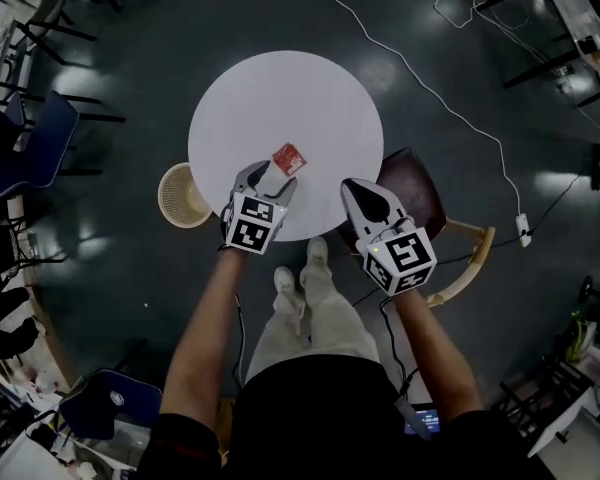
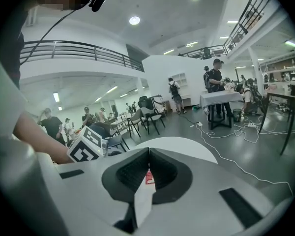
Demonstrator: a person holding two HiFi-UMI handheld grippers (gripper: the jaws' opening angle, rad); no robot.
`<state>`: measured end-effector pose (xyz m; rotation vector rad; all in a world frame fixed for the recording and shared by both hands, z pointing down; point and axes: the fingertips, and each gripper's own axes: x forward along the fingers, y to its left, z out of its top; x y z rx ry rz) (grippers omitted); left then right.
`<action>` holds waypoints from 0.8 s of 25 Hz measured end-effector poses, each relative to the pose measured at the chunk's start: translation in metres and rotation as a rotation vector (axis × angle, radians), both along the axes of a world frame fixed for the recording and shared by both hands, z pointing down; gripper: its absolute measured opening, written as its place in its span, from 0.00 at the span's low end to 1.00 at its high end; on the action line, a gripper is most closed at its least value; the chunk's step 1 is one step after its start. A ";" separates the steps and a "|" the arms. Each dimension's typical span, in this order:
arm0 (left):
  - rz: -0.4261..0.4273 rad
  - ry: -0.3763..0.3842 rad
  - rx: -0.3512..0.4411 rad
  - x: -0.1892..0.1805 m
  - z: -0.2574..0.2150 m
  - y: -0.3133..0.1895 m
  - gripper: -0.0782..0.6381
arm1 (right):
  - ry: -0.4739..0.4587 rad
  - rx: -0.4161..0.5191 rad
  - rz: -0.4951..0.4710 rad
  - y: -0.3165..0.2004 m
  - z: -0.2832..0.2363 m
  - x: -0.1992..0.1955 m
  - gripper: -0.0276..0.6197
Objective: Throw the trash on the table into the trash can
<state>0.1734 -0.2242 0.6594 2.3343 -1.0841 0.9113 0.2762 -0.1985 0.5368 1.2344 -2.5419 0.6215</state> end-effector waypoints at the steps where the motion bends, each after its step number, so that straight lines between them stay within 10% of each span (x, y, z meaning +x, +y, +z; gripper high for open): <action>1: 0.006 -0.011 -0.007 0.001 0.006 -0.003 0.48 | -0.001 -0.006 0.000 -0.003 0.003 0.001 0.07; 20: 0.054 -0.169 -0.110 0.014 0.086 -0.039 0.62 | -0.002 -0.089 0.006 -0.033 0.055 0.017 0.07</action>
